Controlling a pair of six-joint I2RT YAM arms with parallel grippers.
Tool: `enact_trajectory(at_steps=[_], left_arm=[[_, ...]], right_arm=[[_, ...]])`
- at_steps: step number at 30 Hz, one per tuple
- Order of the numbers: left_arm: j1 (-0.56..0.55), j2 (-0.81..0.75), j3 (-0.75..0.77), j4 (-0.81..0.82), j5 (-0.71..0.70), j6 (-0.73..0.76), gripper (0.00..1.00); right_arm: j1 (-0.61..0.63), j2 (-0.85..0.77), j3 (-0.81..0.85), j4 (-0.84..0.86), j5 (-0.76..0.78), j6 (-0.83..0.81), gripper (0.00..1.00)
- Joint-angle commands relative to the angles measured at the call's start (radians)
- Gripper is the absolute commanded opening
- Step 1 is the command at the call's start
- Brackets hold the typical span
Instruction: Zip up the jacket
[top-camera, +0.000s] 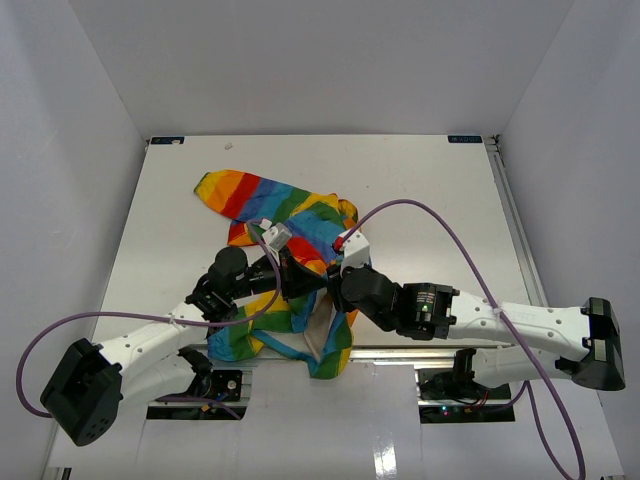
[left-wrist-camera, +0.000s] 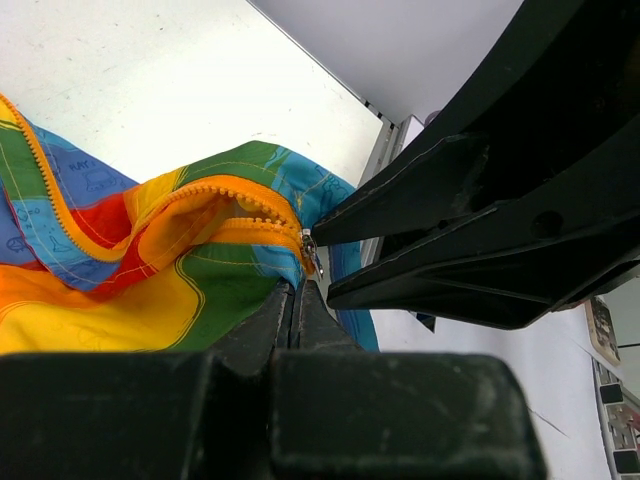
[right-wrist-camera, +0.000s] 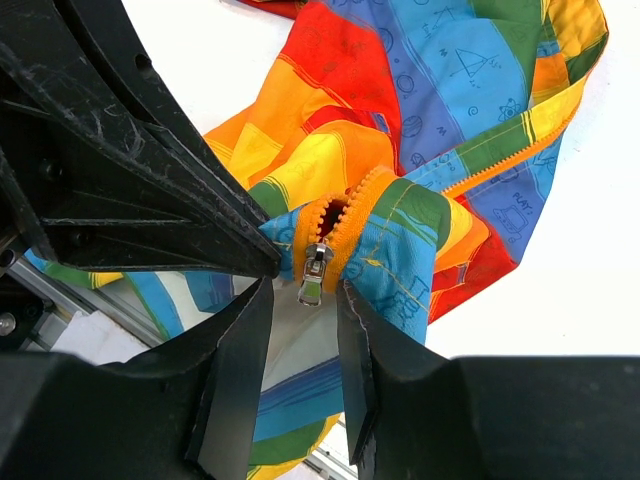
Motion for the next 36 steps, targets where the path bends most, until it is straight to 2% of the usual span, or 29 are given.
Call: enact_trajectory(at_steps=[1, 6, 16, 30, 36], left_arm=[[0.006, -0.027, -0.002, 0.037, 0.023, -0.012, 0.00], [0.006, -0.030, -0.007, 0.041, 0.028, -0.015, 0.00], [0.006, -0.032, -0.006, 0.040, 0.032, -0.015, 0.00], [0.006, -0.012, -0.007, 0.005, 0.046, 0.023, 0.00], [0.006, -0.005, -0.009, 0.003, 0.058, 0.033, 0.00]], right_arm=[[0.007, 0.017, 0.042, 0.030, 0.039, 0.006, 0.38], [0.008, 0.029, 0.045, 0.033, 0.039, 0.003, 0.35], [0.007, 0.019, 0.041, 0.036, 0.092, 0.003, 0.08], [0.007, 0.000, 0.058, 0.050, 0.190, -0.089, 0.08], [0.008, 0.015, 0.059, 0.114, 0.199, -0.145, 0.08]])
